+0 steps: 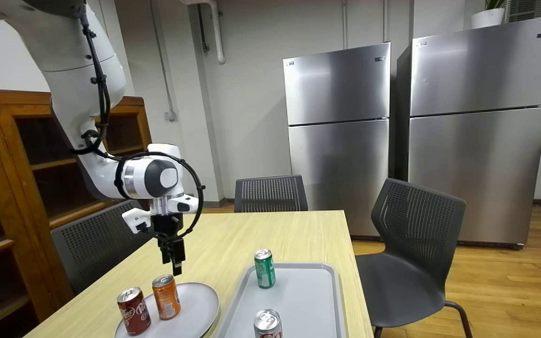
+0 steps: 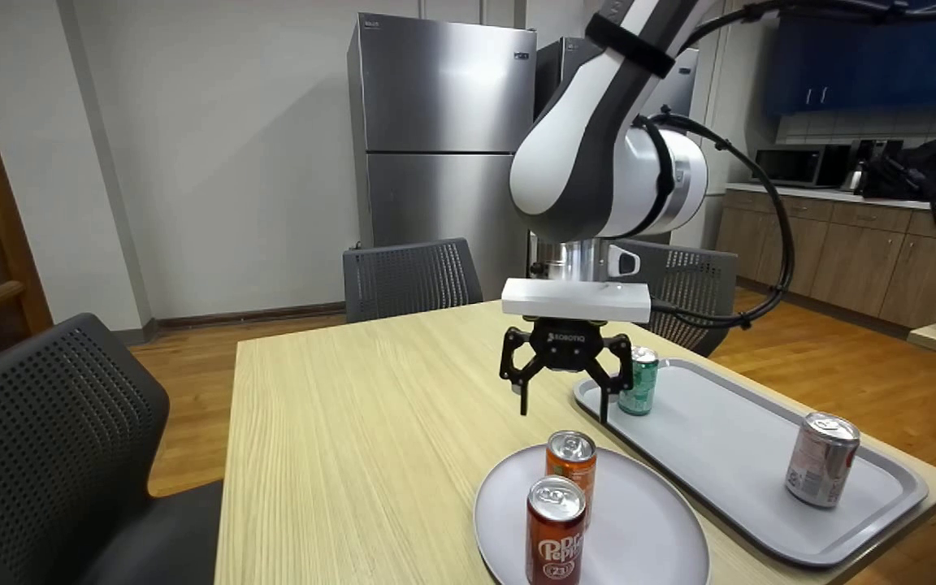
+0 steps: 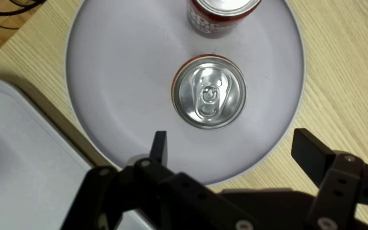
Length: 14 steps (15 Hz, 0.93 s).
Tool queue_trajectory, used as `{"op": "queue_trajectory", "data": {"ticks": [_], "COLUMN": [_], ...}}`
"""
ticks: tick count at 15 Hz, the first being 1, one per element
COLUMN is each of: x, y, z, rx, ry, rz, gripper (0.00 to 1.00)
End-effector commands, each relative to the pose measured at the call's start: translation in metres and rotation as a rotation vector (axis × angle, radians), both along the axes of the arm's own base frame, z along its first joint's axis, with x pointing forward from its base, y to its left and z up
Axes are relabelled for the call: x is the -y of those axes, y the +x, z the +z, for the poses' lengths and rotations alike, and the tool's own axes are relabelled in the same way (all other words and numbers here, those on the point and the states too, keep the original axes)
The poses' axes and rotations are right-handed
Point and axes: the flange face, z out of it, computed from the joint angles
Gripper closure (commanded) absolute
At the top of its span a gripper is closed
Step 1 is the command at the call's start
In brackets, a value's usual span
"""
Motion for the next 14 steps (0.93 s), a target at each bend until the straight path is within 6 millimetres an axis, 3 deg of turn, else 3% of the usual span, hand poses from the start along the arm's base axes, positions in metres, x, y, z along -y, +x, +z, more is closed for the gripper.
{"op": "queue_trajectory", "data": {"ticks": [1, 14], "x": [-0.001, -0.01], "y": [-0.01, -0.041], "z": [0.002, -0.02], "rx": [0.006, -0.042], "ry": [-0.012, -0.036], "rz": [-0.018, 0.014], "gripper": [0.0, 0.0]}}
